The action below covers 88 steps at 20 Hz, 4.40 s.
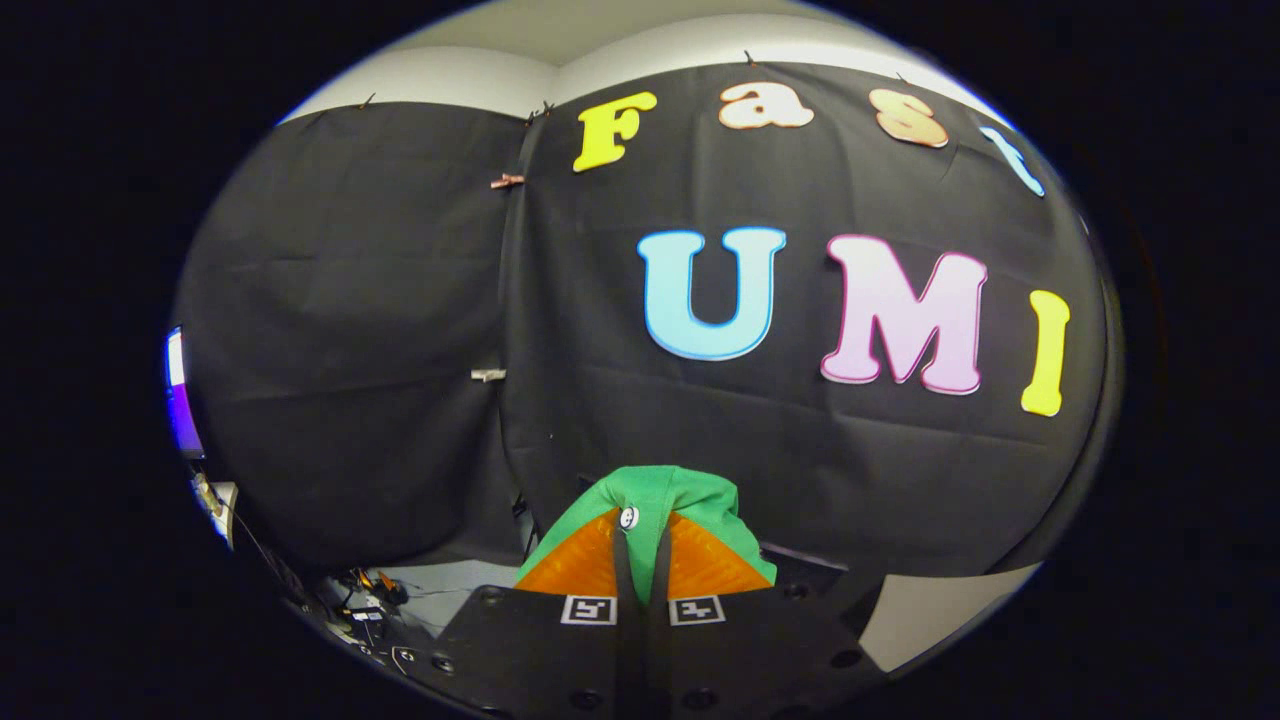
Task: Put the clothes into the washing machine and then close the washing machine lid.
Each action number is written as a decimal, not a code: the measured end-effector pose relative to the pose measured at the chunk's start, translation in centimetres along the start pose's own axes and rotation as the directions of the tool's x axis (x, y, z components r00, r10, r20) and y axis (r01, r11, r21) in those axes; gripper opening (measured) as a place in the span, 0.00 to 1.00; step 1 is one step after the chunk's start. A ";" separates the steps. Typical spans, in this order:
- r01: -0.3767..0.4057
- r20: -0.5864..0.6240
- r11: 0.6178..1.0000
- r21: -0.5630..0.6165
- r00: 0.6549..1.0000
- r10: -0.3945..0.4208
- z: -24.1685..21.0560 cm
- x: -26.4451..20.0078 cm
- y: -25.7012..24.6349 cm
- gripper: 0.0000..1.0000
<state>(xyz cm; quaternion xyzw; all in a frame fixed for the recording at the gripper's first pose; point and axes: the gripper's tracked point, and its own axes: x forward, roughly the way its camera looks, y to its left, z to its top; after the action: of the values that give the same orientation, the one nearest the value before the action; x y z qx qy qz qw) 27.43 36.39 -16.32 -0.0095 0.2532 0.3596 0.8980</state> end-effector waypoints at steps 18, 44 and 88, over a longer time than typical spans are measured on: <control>0.002 -0.516 0.997 0.072 0.856 0.036 -19.4 6.9 -1.4 0.06; 0.030 -0.124 0.996 0.080 0.992 -0.020 -9.3 8.1 -3.6 0.99; 0.448 -0.151 0.859 0.248 0.894 -0.423 -11.3 3.3 -10.9 1.00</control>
<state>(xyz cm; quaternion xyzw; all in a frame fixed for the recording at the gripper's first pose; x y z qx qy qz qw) 31.48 28.18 -29.53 0.0424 0.3329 0.1075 0.9358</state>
